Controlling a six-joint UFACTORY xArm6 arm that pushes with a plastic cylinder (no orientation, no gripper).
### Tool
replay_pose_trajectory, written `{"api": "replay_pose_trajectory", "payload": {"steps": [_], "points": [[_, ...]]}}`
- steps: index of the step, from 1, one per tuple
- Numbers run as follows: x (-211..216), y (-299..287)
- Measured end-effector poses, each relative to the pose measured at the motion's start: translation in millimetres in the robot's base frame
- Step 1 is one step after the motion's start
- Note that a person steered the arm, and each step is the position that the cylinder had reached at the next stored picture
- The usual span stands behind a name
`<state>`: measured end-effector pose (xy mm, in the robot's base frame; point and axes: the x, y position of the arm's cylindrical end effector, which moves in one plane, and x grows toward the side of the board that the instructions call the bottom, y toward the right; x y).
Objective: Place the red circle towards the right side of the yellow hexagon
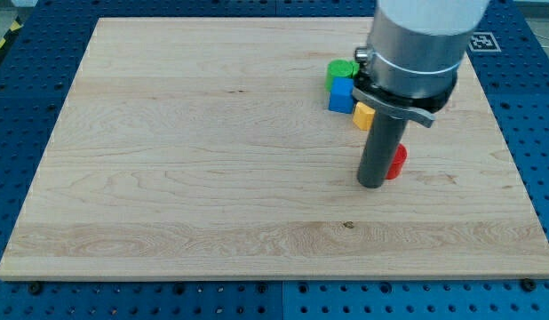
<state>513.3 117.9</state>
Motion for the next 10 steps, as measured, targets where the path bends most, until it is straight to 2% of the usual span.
{"api": "replay_pose_trajectory", "payload": {"steps": [2, 3, 4, 7, 9, 10], "points": [[0.8, 50.3], [18.3, 70.7], [15.4, 55.7], [-38.1, 49.8], [-35.0, 36.3], [-52.1, 37.4]]}}
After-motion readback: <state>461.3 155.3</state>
